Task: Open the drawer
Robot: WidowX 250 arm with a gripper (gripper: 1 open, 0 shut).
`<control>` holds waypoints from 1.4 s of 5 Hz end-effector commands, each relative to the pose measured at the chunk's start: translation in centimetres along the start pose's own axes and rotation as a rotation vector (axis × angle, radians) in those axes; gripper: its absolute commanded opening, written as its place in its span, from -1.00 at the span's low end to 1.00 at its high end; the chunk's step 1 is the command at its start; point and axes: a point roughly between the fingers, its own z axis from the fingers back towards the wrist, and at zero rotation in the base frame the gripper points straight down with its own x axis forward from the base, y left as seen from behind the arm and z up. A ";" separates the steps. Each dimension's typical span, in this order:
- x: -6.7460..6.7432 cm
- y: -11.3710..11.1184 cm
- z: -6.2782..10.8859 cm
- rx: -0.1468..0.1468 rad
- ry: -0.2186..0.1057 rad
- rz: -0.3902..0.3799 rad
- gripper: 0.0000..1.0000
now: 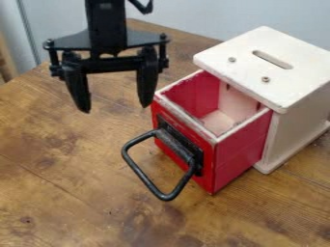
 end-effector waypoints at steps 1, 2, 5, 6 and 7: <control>-0.4 0.2 2.4 -0.049 -0.060 -0.007 1.00; -0.7 0.2 2.9 -0.035 -0.067 -0.023 1.00; -1.3 -0.4 3.1 -0.064 -0.064 -0.027 1.00; -1.3 -0.4 3.2 -0.056 -0.070 -0.027 1.00; -1.4 -0.5 3.1 -0.045 -0.070 -0.023 1.00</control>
